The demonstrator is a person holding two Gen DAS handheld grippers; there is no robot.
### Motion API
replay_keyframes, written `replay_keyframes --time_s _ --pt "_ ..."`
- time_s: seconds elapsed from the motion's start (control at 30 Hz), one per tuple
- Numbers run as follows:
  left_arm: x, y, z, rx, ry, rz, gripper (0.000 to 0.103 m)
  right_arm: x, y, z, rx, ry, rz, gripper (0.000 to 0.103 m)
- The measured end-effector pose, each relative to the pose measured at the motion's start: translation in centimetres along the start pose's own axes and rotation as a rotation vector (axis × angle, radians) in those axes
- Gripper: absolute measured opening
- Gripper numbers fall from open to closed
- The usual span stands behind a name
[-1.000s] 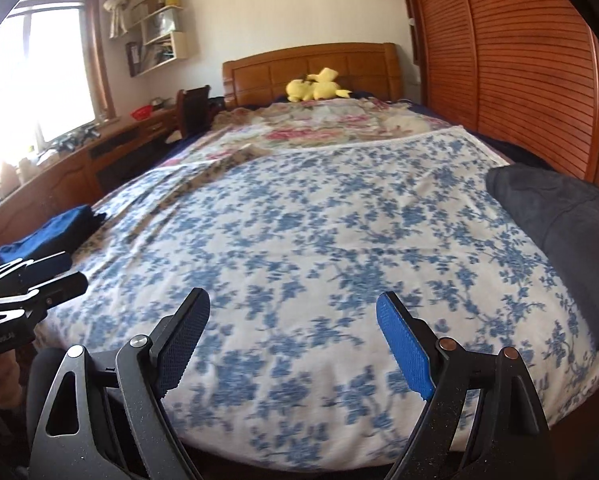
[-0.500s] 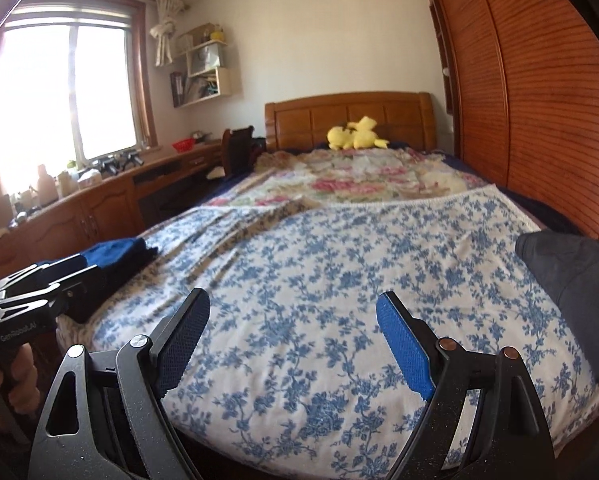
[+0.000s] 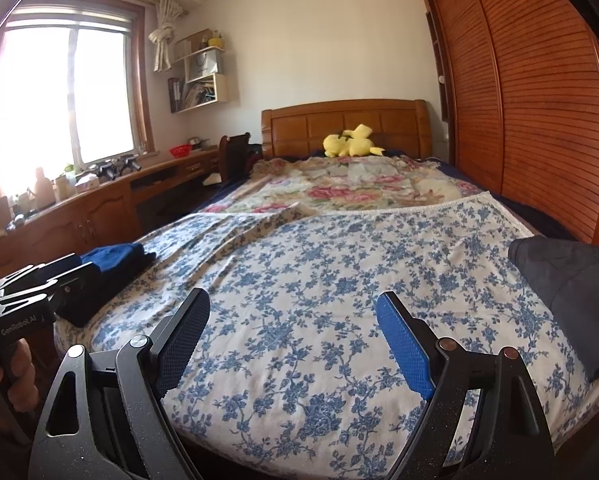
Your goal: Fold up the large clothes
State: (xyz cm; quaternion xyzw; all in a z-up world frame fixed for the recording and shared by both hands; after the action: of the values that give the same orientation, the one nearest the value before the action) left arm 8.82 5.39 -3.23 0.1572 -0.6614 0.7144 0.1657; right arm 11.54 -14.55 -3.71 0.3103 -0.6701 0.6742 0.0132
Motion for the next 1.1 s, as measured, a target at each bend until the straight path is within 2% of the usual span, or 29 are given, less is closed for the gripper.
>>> replay_keyframes --time_s 1.1 --pt "0.72 0.10 0.51 0.003 0.009 0.014 0.057 -0.09 0.21 0.04 -0.002 -0.003 0.000 0.087"
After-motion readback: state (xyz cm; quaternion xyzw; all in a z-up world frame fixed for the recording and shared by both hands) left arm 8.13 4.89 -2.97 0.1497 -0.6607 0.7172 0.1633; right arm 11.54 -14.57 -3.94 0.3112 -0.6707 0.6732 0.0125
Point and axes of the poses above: each gripper's, at about its wrist camera, not at the fingertips, and x roughly against the way its jaws point, z to its right, y to its underside, the point moved 6 cm from there along -x, roughly the way its jaws point, and after that the axes turned 3 degrees about -z, right-handed, at the moved point
